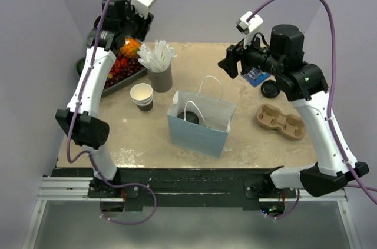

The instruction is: Pack the takeout coffee

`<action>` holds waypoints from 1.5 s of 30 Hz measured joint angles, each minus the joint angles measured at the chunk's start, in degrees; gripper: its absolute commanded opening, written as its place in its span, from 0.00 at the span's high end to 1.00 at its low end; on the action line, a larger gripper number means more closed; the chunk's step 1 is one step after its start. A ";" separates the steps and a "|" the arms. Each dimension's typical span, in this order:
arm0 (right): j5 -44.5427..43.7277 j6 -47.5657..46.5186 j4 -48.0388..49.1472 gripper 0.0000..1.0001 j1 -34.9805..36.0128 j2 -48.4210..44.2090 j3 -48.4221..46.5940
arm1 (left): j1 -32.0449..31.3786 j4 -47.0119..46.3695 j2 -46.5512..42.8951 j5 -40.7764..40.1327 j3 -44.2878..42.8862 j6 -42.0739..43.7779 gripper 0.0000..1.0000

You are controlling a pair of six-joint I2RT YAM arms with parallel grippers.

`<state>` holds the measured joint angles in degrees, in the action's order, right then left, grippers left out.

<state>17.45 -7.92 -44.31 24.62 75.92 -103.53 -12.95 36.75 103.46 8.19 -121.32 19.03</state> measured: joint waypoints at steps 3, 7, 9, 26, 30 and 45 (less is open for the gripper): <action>0.04 0.79 0.44 0.31 -0.28 0.24 0.46 | 1.70 3.69 3.76 2.12 0.00 -1.55 0.47; 0.11 1.44 0.74 0.31 -0.31 0.50 0.63 | 2.05 5.73 7.37 6.47 -0.24 -3.08 0.48; 0.13 1.55 0.85 0.31 -0.31 0.76 0.74 | 2.23 6.16 8.96 8.52 -0.52 -3.69 0.50; 0.15 1.77 1.53 0.31 -1.11 0.81 3.93 | 3.19 7.82 9.97 14.08 2.23 -5.05 0.62; 0.17 1.77 1.53 0.31 -1.14 0.81 3.93 | 3.19 7.98 9.97 13.44 2.71 -4.98 0.68; 0.22 1.75 1.60 0.31 -1.33 -0.09 4.66 | 3.19 8.48 9.22 13.62 3.19 -4.70 1.00</action>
<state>17.67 -6.17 -42.72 23.29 75.83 -98.87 -9.76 45.23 112.68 21.80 -118.13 14.33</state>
